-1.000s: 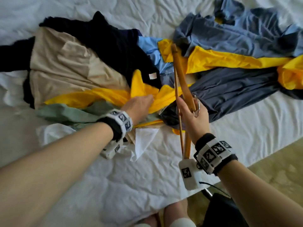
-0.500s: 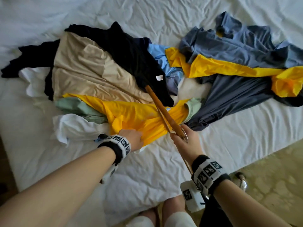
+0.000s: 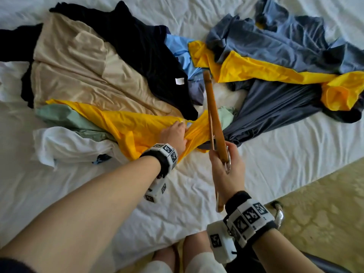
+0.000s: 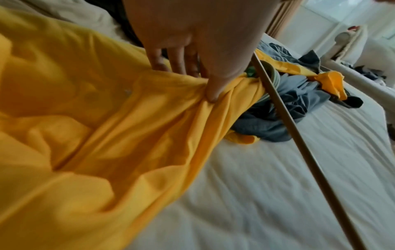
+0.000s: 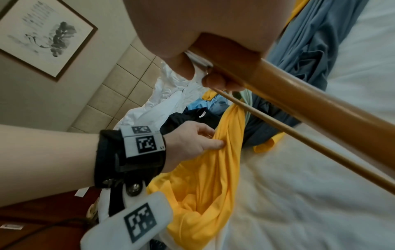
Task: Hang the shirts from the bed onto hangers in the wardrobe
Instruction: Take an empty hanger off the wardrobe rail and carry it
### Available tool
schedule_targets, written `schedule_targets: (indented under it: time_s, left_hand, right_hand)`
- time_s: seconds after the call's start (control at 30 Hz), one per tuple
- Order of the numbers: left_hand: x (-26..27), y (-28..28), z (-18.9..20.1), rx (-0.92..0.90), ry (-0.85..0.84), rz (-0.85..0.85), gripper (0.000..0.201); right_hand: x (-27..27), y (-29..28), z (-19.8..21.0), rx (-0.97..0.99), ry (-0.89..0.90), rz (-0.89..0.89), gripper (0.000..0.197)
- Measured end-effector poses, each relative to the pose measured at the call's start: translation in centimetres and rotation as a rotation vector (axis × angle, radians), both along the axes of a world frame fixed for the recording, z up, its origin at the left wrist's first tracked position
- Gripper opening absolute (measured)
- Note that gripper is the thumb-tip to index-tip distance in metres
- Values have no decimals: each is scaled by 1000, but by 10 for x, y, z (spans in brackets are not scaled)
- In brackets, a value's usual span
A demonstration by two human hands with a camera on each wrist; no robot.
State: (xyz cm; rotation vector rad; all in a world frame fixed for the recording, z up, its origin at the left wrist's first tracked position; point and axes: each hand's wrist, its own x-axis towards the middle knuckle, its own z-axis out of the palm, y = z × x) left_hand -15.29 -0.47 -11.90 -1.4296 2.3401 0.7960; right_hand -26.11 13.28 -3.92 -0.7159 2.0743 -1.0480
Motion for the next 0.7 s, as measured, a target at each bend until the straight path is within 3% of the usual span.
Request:
schedule_targets:
  time_s: [0.1, 0.2, 0.33, 0.53, 0.63, 0.7]
  left_hand:
    - [1, 4, 3, 3, 100, 52, 25]
    - [3, 14, 16, 95, 339, 182, 17]
    - [6, 21, 55, 184, 462, 232, 39]
    - [19, -5, 151, 186, 423, 195, 22]
    - [40, -31, 212, 113, 453, 137, 7]
    - [54, -49, 258, 52, 491, 132, 19]
  right_hand:
    - [-1, -5, -4, 13, 51, 47, 21]
    - [0, -13, 2, 10, 80, 137, 27]
    - [-3, -37, 19, -61, 137, 315, 33]
    - [-11, -80, 79, -48, 153, 585, 43]
    - [-11, -102, 119, -24, 117, 655, 35]
    - [-8, -116, 152, -14, 133, 701, 32]
